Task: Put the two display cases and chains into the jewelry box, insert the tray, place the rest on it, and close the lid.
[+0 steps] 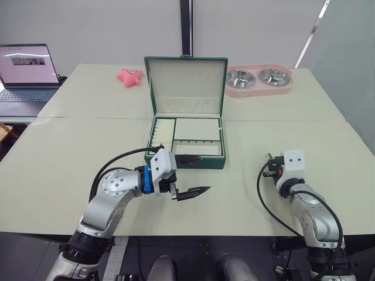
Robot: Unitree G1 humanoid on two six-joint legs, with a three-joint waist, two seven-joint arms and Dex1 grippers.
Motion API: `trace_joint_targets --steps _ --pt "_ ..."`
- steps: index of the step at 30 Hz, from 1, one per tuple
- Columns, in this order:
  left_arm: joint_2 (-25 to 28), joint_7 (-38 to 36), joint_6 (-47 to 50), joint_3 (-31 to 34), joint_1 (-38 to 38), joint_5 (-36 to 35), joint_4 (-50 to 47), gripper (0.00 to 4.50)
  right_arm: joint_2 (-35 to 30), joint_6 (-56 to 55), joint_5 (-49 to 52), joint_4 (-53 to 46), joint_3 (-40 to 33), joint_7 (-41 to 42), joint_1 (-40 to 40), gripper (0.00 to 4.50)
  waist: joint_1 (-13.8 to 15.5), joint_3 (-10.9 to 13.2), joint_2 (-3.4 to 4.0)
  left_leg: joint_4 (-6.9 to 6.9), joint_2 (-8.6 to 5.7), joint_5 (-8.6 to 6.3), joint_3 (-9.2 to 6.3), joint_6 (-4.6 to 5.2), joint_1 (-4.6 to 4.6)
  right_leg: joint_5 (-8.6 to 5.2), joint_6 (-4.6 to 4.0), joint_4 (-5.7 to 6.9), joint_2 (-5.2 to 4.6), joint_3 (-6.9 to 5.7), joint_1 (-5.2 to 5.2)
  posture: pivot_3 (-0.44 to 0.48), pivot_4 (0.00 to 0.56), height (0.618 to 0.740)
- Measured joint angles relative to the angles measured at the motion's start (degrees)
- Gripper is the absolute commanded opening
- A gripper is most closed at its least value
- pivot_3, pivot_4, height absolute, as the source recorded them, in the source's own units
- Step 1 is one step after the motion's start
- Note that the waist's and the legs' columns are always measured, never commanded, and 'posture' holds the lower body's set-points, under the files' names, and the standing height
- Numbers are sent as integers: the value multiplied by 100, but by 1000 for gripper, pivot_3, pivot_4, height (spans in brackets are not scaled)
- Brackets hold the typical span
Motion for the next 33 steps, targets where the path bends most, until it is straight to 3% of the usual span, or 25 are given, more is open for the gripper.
trace_joint_targets --steps 19,33 --pt "-175 0 -303 0 0 90 307 4500 -133 155 209 -139 -49 481 -24 109 -2 -2 0 -1 0 0 1 0 -3 0 0 0 1 2 -5 0 150 740" --pt "-165 388 65 383 307 -52 -49 4500 -620 705 933 -513 197 1467 -1182 107 9 6 10 -1 -2 0 1 0 -11 0 0 -1 -2 1 -11 0 150 740"
